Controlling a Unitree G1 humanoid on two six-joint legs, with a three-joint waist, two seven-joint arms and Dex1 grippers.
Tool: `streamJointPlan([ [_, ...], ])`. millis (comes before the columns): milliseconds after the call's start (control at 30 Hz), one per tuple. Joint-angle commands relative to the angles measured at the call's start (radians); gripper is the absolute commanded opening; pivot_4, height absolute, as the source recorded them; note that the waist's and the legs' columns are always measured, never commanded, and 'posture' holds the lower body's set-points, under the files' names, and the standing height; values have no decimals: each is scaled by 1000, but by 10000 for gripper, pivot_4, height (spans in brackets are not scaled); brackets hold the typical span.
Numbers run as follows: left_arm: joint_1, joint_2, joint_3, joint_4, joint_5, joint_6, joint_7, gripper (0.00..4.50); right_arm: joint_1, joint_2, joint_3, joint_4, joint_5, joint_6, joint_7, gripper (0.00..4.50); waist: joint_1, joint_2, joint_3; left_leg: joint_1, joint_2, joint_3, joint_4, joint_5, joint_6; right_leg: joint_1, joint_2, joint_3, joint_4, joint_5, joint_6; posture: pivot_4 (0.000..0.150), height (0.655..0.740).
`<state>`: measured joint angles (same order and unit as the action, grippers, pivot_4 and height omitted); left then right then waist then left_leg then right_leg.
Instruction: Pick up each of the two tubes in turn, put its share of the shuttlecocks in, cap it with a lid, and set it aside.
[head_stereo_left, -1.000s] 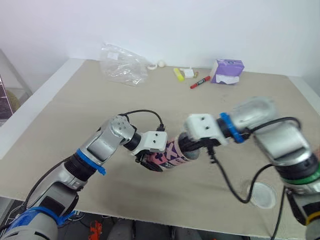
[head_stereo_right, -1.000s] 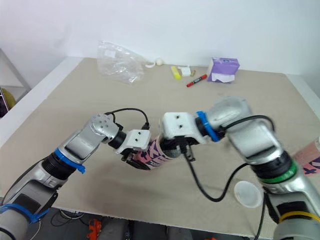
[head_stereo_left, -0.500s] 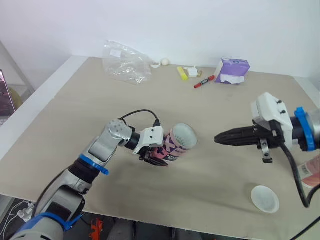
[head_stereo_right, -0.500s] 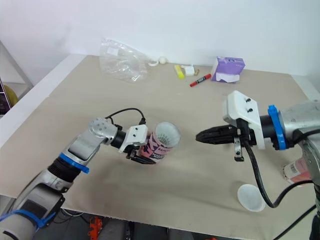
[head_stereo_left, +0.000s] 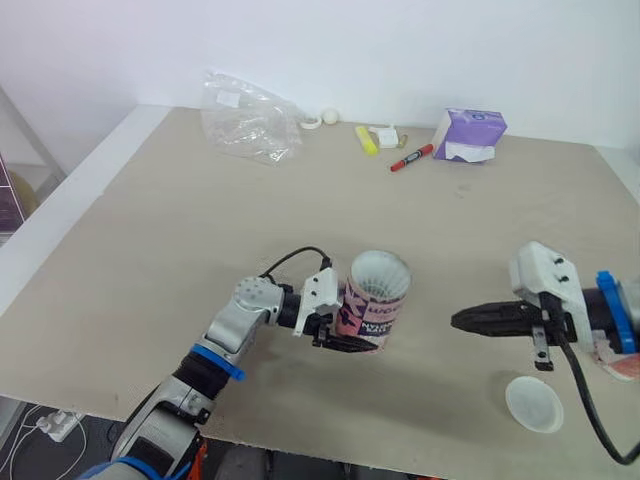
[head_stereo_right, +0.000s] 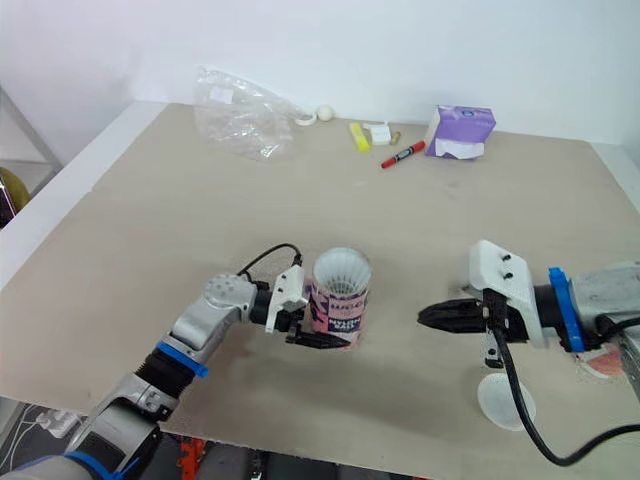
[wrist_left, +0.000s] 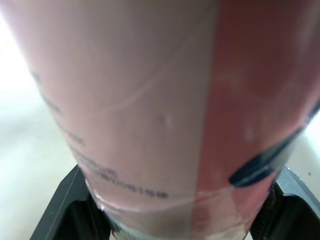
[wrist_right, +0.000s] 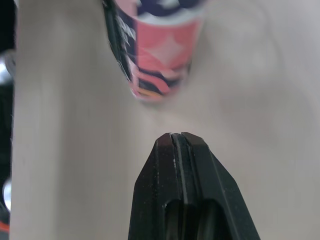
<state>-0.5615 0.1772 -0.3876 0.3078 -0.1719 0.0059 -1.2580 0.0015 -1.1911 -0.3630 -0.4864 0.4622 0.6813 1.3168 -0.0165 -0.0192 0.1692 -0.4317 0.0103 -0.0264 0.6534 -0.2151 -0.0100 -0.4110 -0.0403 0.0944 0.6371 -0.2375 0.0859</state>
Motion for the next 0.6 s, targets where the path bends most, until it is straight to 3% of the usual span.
streamJointPlan([
  [33, 7, 1, -28, 33, 28, -112, -25, 28383, 61, -44, -42, 52, -83, -110, 30, 568, 0, 0, 0, 1, 0, 0, 0, 0, 0, 1, 0, 0, -1, 0, 0, 1500, 7400],
  [67, 9, 0, -30, 39, 30, -125, -27, 28383, 78, -51, -45, 65, -95, -129, 33, 568, -1, 0, 0, 2, 0, 1, 0, 0, 0, 3, 0, 0, -1, 0, 0, 1500, 7400],
  [167, 12, -8, -30, 50, 27, -142, -28, 28383, 136, -69, -71, 108, -118, -162, 66, 9929, -3, 0, 0, 3, 0, 2, 0, 0, 0, 3, 0, 1, -1, 0, -3, 1500, 7400],
  [233, 13, -10, -31, 54, 27, -146, -26, 28383, 166, -74, -82, 134, -136, -193, 82, 18932, -3, 1, 0, 3, 0, 1, 0, 0, 0, 4, 0, 1, -1, 1, -1, 1500, 7400],
  [267, 13, -10, -31, 55, 27, -146, -26, 28383, 183, -77, -85, 149, -148, -208, 91, 25507, -3, 1, 0, 4, 0, 1, 0, 0, 0, 4, 0, 1, -1, 2, 1, 1500, 7400],
  [367, 13, -12, -30, 57, 24, -143, -26, 28383, 229, -79, -84, 208, -203, -313, 109, 37229, -2, 1, 0, 4, 0, 1, 0, 0, 0, 4, 0, 1, -1, 2, 1, 1500, 7400],
  [400, 14, -12, -30, 54, 22, -139, -26, 28383, 237, -76, -86, 220, -211, -332, 111, 44027, -2, 1, 0, 4, 0, 1, 0, 0, 0, 4, 0, 1, -1, 2, 2, 1500, 7400],
  [600, 15, -13, -22, 46, -6, -64, -36, 28383, 272, -66, -67, 346, -269, -497, 117, 44027, -3, 1, -1, 5, 0, 2, 1, 0, 0, 5, 0, 2, -1, 2, 2, 1500, 7400],
])
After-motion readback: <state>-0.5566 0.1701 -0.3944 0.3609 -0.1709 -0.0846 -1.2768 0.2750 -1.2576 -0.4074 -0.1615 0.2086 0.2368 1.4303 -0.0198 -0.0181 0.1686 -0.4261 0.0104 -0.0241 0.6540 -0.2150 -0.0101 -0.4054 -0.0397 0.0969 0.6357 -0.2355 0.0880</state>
